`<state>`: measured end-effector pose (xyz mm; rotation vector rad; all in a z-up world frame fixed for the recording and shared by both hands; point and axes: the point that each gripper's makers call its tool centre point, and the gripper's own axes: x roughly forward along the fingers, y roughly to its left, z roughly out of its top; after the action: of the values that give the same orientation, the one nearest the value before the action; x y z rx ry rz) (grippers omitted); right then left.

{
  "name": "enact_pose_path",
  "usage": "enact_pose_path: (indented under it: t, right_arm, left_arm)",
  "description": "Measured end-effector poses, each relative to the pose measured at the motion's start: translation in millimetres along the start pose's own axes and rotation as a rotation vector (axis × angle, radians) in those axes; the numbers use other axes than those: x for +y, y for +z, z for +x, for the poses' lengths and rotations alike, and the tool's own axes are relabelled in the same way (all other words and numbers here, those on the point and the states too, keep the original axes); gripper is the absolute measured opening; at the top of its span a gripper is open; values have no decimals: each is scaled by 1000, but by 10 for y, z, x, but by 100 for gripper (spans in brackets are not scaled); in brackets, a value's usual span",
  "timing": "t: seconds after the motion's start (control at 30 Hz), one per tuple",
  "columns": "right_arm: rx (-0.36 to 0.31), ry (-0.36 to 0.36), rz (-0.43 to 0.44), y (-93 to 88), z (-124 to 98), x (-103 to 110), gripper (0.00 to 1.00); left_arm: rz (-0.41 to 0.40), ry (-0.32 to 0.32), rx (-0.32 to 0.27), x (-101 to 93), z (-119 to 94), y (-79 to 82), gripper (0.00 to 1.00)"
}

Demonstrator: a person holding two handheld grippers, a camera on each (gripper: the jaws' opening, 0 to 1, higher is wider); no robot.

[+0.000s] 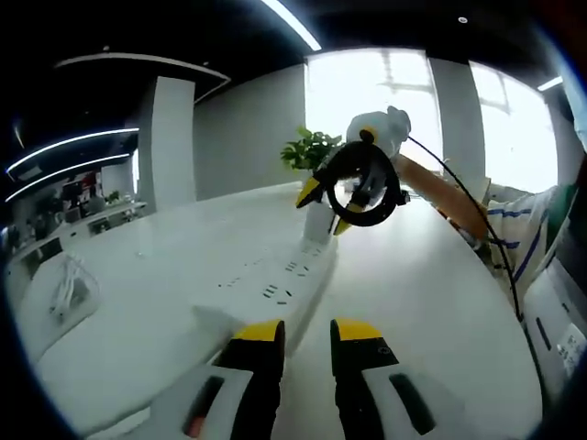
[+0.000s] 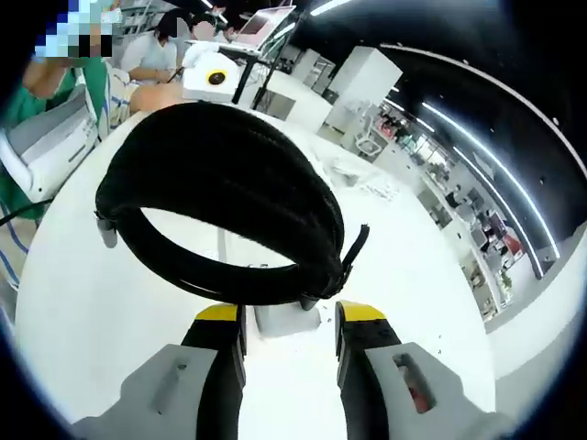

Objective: Straighten the power strip on the desk, plug the charger into it

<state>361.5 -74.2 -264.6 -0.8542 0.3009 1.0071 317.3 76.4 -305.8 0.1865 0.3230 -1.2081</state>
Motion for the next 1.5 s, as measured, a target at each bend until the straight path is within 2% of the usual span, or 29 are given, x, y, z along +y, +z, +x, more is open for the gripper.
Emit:
enact_pose_path:
  t: [0.23, 0.33, 0.5, 0.57, 0.67, 0.73, 0.8, 0.87, 1.03, 1.17, 1.3, 1.5]
  right_arm:
    - [-79, -75, 36, 21, -77, -73, 38]
    - [-119, -85, 73, 10, -76, -74, 38]
    - [-193, -96, 208, -39, -60, -118, 42]
    - [-198, -92, 215, -67, -71, -117, 42]
    - [-219, -101, 251, -96, -112, -128, 43]
    - [-234, -115, 301, -130, -132, -149, 46]
    - [-258, -98, 358, -149, -112, -127, 47]
    - [-248, -79, 391, -205, -66, -120, 47]
    - [-175, -71, 407, -365, 51, -67, 49]
    - [-178, -52, 444, -393, 95, -45, 49]
    - [-133, -37, 421, -462, 125, 9, 49]
    - [-139, -27, 437, -470, 140, 27, 47]
  left_arm:
    - [11, 16, -16, 42, -27, 44, 20]
    - [34, 43, -13, 91, -45, 48, 20]
    - [27, 87, -14, 177, -65, 30, 20]
    - [31, 105, -18, 223, -76, 27, 20]
    - [17, 101, -14, 246, -74, -1, 20]
    - [10, 94, -11, 231, -60, -18, 20]
    - [12, 89, -3, 210, -39, -42, 20]
    - [21, 93, 8, 205, -24, -67, 21]
    - [14, 90, 15, 218, -26, -87, 21]
    - [-2, 105, 24, 257, -18, -118, 21]
    - [-18, 114, 24, 309, -13, -139, 21]
    - [-17, 111, 26, 288, 7, -145, 21]
